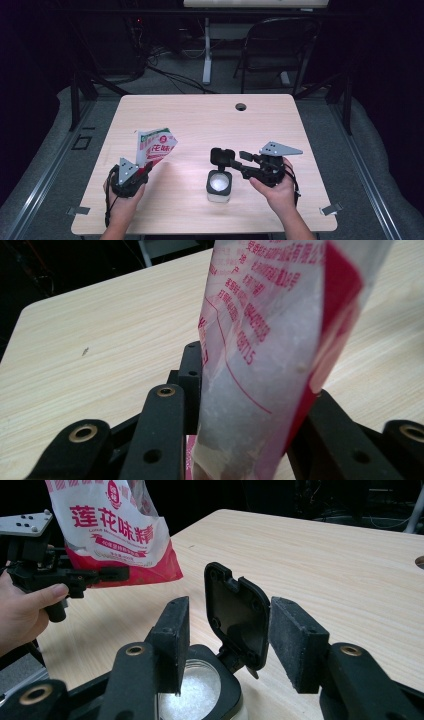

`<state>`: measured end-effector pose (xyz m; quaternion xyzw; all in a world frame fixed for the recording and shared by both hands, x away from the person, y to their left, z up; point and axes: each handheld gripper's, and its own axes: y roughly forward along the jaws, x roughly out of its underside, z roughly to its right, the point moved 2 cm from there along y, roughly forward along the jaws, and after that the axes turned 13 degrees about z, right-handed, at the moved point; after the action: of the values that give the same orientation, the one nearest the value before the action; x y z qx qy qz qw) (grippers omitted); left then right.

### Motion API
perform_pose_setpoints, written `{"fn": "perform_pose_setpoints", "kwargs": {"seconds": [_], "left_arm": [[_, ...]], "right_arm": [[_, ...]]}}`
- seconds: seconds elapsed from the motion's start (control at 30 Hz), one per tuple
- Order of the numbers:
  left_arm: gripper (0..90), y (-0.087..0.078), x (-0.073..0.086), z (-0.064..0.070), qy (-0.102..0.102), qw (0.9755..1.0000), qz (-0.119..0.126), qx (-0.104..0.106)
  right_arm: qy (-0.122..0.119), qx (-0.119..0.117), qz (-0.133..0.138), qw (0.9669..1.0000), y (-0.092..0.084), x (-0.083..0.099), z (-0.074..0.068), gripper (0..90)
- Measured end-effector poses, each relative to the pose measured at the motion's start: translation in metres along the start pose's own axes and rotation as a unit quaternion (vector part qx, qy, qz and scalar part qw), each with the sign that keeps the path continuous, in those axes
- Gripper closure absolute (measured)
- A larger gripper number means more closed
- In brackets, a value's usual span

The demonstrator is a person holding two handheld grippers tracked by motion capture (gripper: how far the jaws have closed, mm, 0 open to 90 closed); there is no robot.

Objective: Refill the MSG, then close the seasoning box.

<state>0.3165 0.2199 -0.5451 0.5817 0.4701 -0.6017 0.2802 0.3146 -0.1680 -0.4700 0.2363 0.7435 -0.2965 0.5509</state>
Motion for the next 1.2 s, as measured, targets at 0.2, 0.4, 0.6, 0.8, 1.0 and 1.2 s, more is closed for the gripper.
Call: {"fn": "perform_pose_setpoints", "kwargs": {"seconds": [0.2, 0.4, 0.6, 0.8, 1.0, 1.2], "left_arm": [[69.9, 0.000, 0.004, -0.007, -0.004, 0.9999, -0.002, -0.015], [69.9, 0.000, 0.011, -0.013, -0.017, 0.9995, -0.010, -0.023], [69.9, 0.003, 0.019, -0.018, -0.052, 0.9982, -0.017, -0.022], [69.8, 0.005, 0.024, -0.022, -0.068, 0.9968, -0.032, -0.024], [69.6, 0.007, 0.028, -0.023, -0.084, 0.9952, -0.045, -0.024], [61.3, 0.007, 0.030, -0.020, -0.083, 0.9952, -0.048, -0.020]], "right_arm": [[0.001, 0.004, 0.000, 1.0000, 0.000, 0.001, 0.001, 48.8], [0.010, -0.006, 0.006, 0.9999, -0.002, 0.001, 0.000, 47.1], [0.011, -0.001, 0.003, 0.9999, -0.001, 0.002, 0.002, 47.2], [0.024, -0.009, 0.005, 0.9997, -0.001, 0.003, 0.003, 46.9], [0.023, -0.008, 0.005, 0.9997, -0.004, 0.003, 0.004, 46.8], [0.018, 0.002, 0.000, 0.9998, -0.002, 0.003, 0.009, 46.7]]}}
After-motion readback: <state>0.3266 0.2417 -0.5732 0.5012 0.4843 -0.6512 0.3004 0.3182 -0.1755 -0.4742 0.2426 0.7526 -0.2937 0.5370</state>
